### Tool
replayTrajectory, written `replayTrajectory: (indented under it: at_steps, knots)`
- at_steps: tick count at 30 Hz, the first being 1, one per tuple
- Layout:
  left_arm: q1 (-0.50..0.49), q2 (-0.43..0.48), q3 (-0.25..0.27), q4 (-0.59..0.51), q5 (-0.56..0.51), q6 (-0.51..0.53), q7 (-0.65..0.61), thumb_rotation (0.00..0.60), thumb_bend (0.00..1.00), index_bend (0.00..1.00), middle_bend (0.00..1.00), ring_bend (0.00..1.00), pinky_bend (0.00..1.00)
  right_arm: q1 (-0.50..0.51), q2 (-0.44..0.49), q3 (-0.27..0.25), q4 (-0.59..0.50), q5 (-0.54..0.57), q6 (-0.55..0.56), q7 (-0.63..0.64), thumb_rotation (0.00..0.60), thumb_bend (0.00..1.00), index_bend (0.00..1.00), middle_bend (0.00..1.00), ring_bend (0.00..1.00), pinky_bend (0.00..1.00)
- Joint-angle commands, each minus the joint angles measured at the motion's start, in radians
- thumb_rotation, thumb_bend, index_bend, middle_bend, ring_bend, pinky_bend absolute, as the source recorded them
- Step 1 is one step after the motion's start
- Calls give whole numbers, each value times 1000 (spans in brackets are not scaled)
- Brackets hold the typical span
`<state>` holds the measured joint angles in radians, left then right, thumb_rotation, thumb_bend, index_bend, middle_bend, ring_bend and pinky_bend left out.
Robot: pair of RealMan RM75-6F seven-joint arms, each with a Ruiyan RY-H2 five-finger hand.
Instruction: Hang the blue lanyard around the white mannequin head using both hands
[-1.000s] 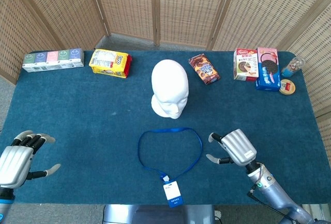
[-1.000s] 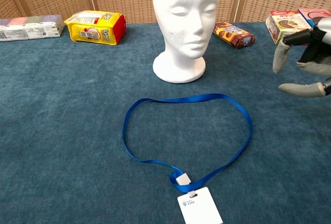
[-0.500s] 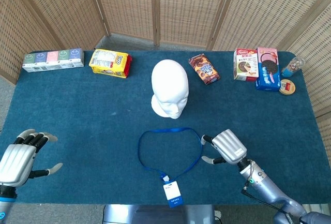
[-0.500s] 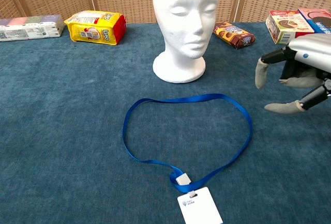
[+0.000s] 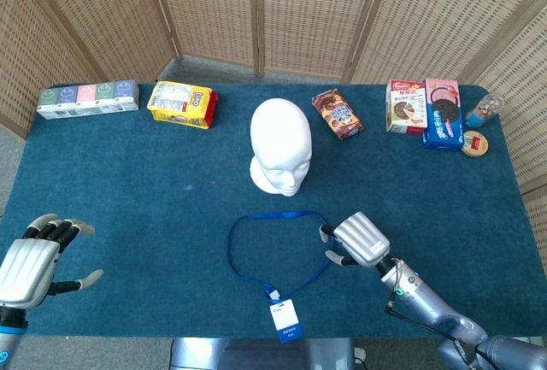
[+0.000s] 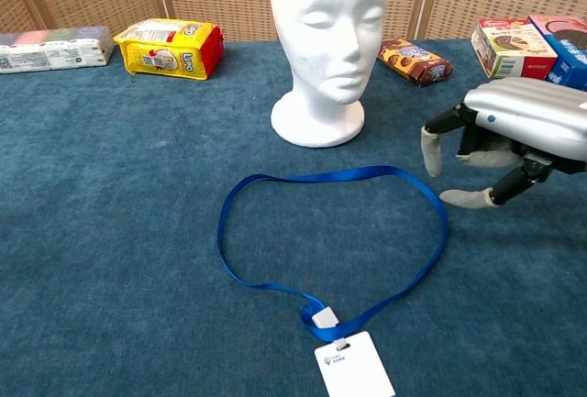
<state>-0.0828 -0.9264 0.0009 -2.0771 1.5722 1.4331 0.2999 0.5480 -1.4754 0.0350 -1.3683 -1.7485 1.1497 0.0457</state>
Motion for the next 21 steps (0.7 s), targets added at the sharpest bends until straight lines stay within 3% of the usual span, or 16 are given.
replayTrajectory:
  at_steps: [1, 21]
  knots:
    - [-2, 1, 1, -1, 1, -2, 1, 430, 109, 334, 323, 302, 170, 16, -11, -3, 14, 6, -14, 1, 537, 364, 518, 1000, 1000, 1000]
    - [-13, 1, 6, -9, 2, -10, 10, 426, 110, 319, 323, 302, 170, 98, -16, -38, 56, 23, -127, -91, 540, 371, 488, 1000, 1000, 1000]
